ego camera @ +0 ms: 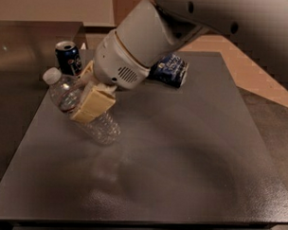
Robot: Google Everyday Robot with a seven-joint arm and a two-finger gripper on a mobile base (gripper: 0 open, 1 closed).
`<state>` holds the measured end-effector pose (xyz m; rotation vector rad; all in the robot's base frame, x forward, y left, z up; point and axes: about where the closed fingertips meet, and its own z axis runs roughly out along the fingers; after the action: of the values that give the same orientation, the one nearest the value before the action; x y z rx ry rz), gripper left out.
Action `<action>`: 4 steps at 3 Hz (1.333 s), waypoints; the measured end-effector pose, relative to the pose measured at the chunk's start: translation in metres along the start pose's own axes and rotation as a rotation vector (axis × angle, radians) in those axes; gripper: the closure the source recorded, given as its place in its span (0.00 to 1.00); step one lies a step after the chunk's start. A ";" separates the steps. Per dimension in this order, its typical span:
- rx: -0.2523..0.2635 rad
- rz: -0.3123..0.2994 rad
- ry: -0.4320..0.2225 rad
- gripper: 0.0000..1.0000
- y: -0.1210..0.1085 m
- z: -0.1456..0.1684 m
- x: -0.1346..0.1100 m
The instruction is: Knock water bottle over
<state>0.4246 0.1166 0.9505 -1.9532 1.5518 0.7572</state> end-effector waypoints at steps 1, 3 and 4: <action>0.000 -0.020 0.197 1.00 -0.019 -0.016 0.037; 0.036 -0.064 0.474 1.00 -0.039 -0.044 0.095; 0.081 -0.146 0.622 0.82 -0.037 -0.053 0.111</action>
Offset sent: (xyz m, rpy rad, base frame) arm 0.0771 -0.1148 -0.0400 -0.5638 -0.2046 -0.0145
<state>0.4867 0.0109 0.9115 -2.3371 1.7050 0.0090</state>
